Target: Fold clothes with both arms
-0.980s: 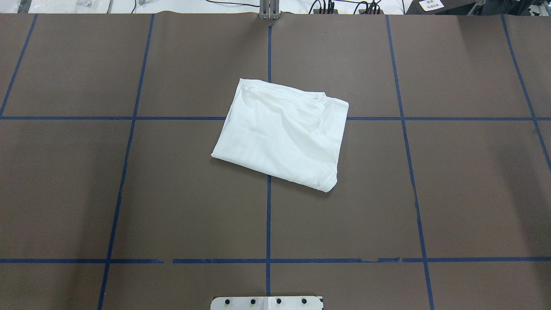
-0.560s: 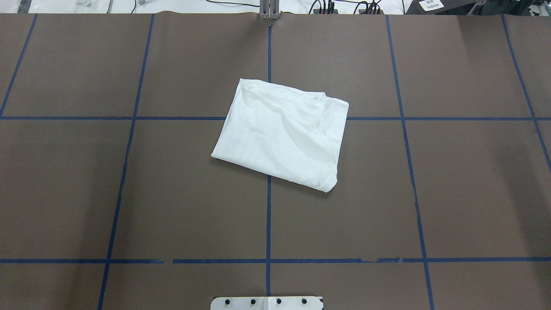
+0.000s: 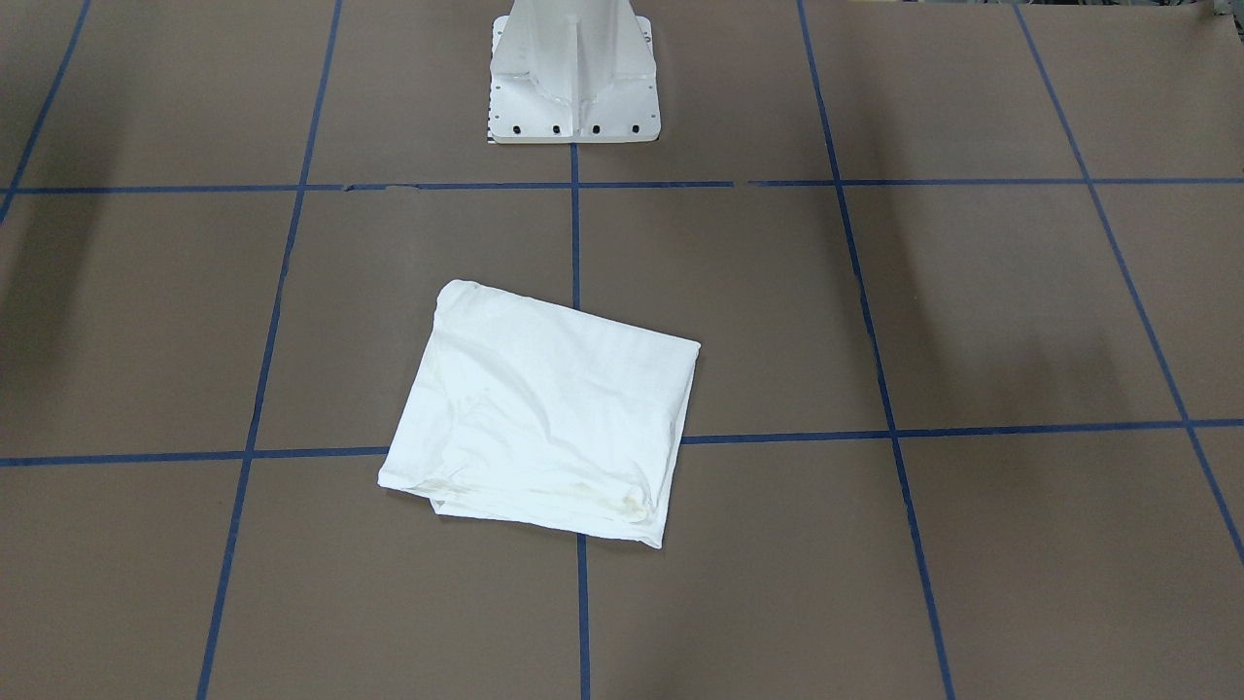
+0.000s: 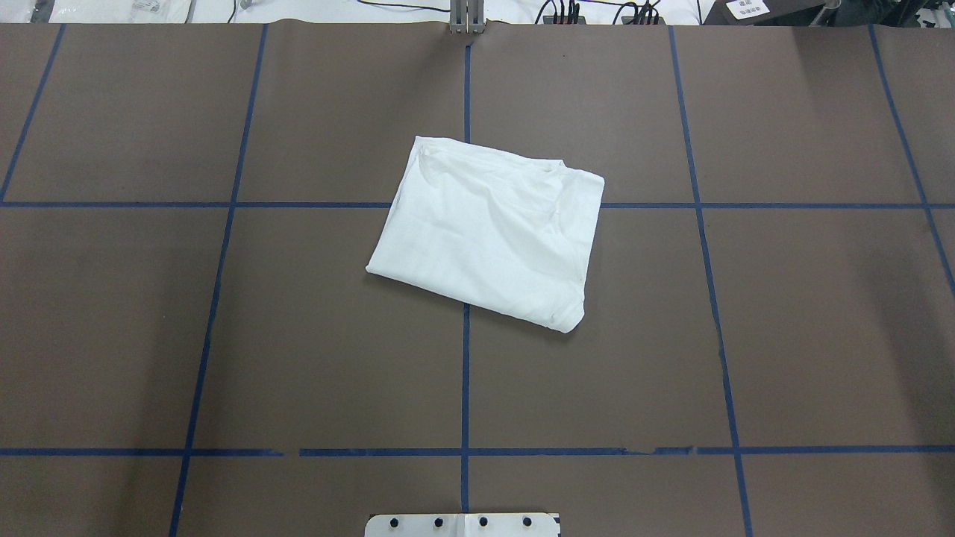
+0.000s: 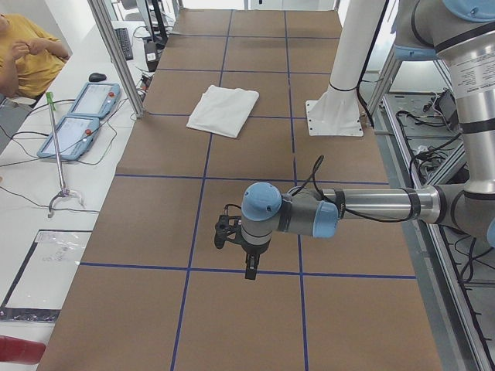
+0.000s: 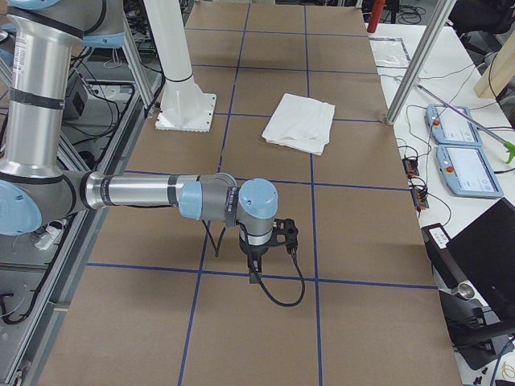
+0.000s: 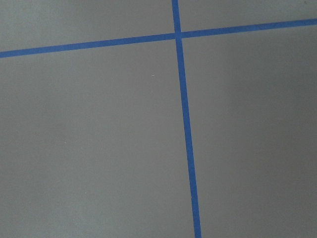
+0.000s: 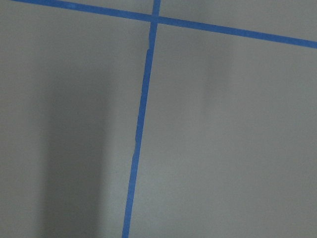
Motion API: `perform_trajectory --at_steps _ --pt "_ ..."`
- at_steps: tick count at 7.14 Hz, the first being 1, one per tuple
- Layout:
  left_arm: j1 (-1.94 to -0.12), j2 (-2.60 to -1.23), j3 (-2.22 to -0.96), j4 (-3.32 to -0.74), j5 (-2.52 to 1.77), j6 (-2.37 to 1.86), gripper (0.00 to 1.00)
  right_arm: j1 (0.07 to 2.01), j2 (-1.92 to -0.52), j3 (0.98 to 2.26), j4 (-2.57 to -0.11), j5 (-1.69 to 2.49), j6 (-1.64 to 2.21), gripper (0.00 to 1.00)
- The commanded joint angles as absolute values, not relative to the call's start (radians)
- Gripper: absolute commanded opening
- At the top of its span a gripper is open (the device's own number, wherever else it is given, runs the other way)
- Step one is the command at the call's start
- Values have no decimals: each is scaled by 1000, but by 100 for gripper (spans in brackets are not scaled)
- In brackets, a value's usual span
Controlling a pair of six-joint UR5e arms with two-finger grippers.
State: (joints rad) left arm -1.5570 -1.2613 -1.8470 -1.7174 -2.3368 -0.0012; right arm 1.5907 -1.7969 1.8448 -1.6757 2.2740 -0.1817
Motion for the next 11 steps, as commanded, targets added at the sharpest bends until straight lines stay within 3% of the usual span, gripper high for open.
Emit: perform_trajectory --at_steps 1,11 --pt "-1557 -1259 -1836 -1717 -2333 -2 100 1591 -1802 1839 -1644 2275 -178 100" --pt "-1557 -1261 -1855 -1724 -2335 -2 100 1592 -1833 1853 -1643 2319 -190 100"
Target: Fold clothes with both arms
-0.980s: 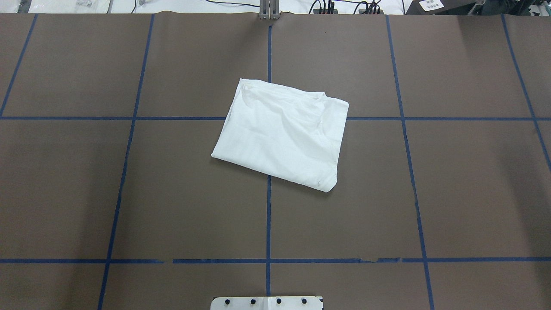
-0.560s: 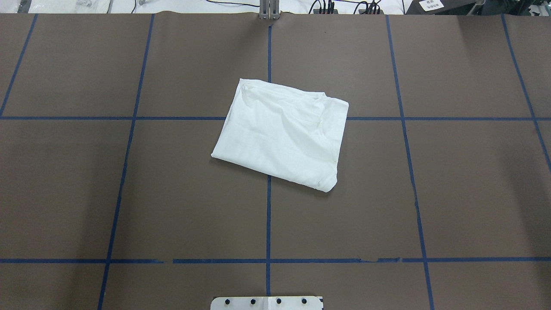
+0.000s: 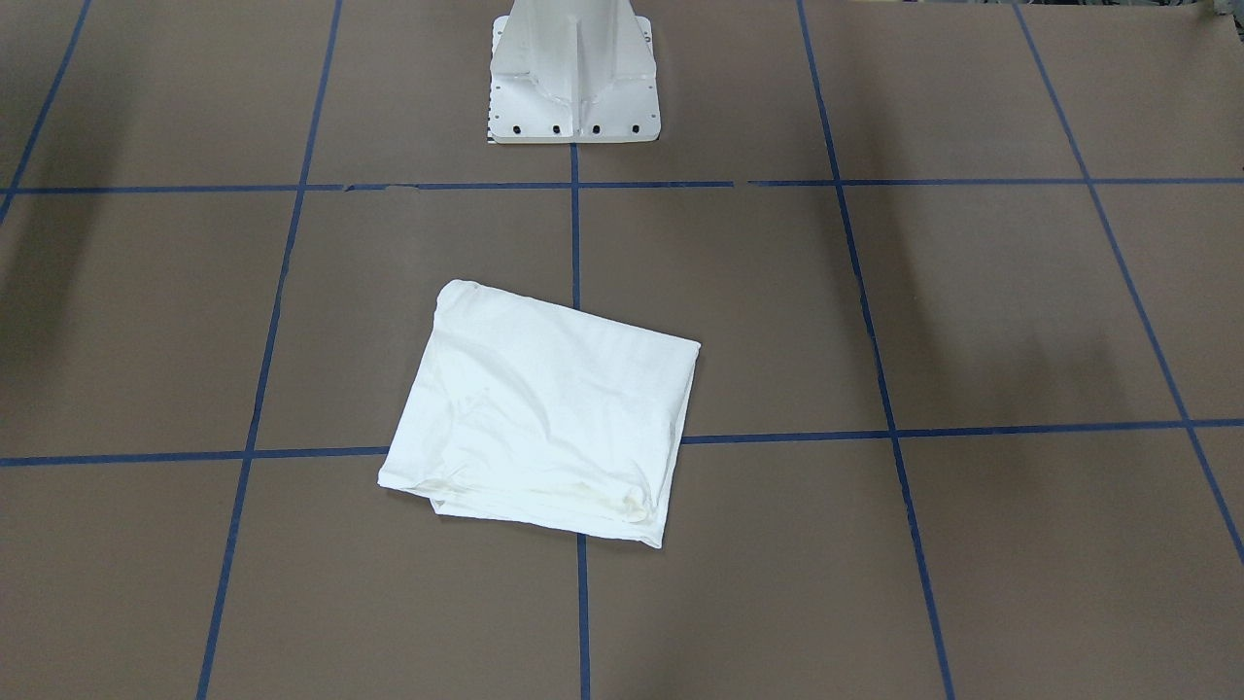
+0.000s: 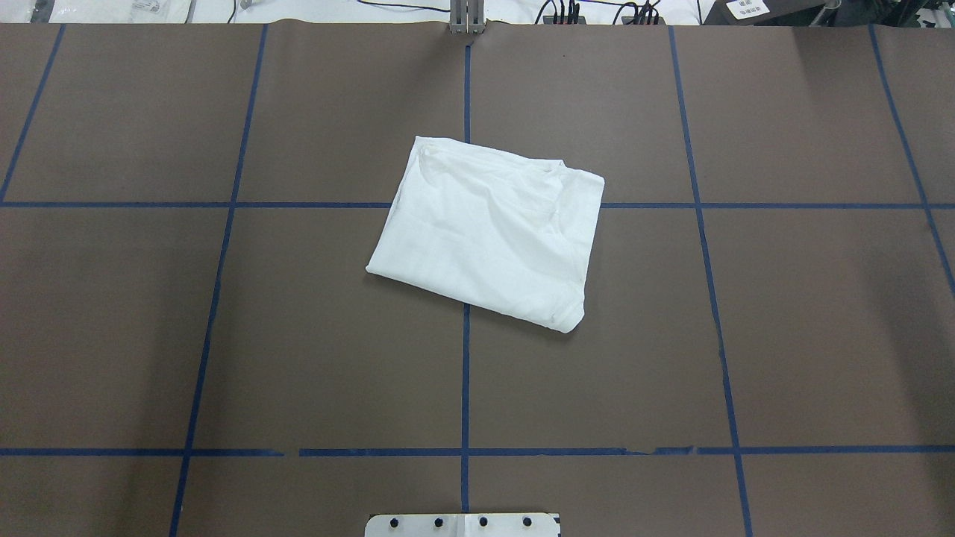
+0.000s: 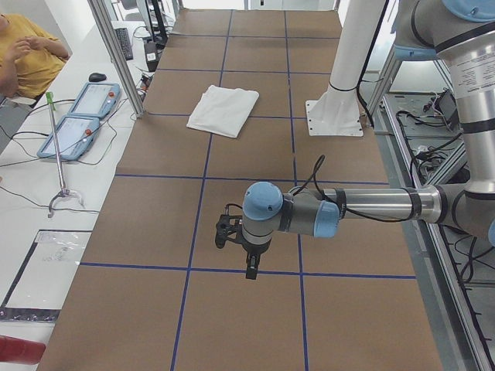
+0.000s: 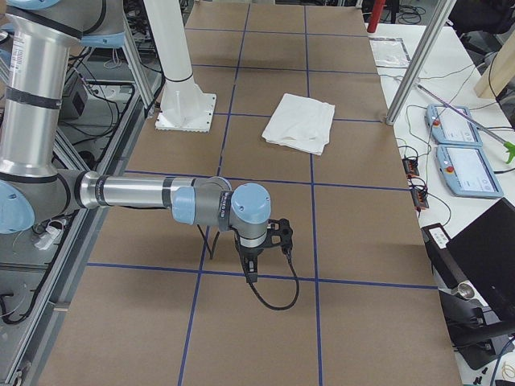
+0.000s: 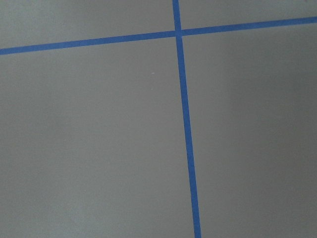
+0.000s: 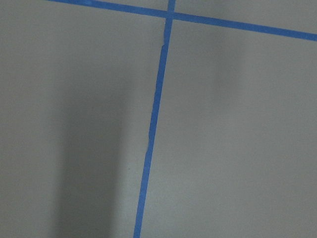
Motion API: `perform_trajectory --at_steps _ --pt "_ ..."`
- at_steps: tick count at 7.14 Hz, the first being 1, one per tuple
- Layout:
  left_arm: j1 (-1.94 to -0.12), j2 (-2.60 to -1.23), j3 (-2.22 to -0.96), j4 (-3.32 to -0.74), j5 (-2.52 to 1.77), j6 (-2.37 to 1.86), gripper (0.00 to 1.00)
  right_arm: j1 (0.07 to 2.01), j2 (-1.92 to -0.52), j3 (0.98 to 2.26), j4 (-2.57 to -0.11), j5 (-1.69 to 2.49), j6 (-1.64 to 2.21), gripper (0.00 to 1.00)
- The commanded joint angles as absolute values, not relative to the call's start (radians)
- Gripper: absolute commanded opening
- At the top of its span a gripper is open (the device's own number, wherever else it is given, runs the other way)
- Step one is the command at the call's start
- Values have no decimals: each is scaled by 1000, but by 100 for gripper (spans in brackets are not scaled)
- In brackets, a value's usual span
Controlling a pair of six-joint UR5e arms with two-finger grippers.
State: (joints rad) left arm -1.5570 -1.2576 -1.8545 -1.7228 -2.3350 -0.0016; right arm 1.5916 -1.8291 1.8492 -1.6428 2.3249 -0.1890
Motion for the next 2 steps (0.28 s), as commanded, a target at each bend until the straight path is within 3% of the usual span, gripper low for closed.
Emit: perform_trajectory --at_steps 1,2 --pt "-1555 -1261 -1855 -1724 -2335 -2 100 1592 -1835 1853 -1643 2319 -190 100" --pt "-1555 -1261 -1855 -1723 -2336 -2 100 1591 -1835 1853 -1643 2319 -190 100"
